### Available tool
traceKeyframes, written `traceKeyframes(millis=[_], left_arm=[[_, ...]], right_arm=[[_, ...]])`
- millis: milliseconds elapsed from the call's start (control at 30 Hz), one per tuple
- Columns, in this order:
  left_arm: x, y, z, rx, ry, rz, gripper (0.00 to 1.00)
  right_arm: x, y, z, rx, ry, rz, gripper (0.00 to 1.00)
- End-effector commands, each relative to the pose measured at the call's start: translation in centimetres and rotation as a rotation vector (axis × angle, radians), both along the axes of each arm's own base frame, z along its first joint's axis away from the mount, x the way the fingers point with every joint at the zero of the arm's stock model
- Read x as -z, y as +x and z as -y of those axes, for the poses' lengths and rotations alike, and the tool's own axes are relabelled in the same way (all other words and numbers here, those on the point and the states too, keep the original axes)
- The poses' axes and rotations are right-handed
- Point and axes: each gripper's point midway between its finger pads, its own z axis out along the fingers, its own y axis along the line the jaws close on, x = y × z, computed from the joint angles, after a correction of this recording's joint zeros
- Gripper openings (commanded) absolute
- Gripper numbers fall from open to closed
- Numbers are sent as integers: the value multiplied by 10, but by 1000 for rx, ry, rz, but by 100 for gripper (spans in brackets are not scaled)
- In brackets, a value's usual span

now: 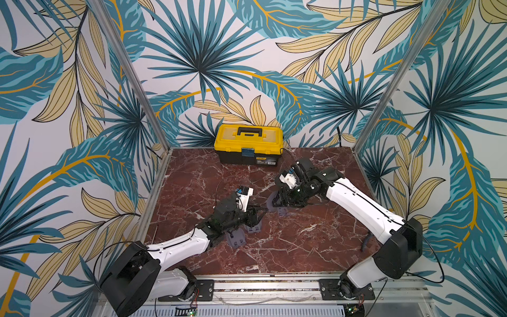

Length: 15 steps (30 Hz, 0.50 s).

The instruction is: Open the phone stand

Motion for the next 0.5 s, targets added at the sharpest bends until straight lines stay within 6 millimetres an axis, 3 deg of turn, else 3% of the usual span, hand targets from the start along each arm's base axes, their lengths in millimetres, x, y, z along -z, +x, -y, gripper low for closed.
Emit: traceKeyframes(millis=[0, 467], left_arm=[[-7, -8, 2, 34, -14, 16, 48], [-22, 6, 30, 91, -10, 55, 48]], right_arm=[[-4, 5, -2, -9, 1, 15, 34], [-8, 4, -9, -20, 23, 0, 33]])
